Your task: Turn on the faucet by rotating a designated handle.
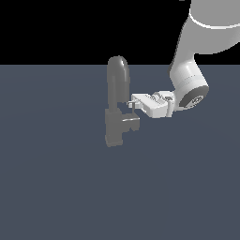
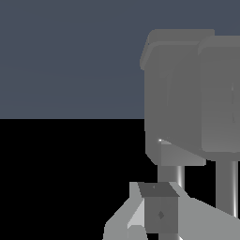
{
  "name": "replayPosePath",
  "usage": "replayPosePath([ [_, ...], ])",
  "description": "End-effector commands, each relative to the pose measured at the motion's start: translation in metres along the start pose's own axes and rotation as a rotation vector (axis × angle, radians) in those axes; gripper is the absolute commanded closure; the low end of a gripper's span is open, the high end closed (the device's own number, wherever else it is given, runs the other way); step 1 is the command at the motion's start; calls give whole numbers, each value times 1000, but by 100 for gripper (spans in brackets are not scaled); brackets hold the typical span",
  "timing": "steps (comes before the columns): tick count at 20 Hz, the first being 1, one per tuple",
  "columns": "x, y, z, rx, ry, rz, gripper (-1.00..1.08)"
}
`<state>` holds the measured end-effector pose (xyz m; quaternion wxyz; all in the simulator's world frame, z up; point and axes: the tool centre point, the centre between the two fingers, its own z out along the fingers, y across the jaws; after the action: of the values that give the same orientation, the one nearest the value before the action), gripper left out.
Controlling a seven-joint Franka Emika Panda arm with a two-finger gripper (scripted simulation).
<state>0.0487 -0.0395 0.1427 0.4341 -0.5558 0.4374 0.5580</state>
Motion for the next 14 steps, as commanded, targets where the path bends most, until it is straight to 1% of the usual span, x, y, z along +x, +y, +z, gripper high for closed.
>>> replayPosePath([
  [1, -1, 3, 0, 0, 0, 0, 108],
  [14, -8, 34, 0, 1, 0, -1, 108],
])
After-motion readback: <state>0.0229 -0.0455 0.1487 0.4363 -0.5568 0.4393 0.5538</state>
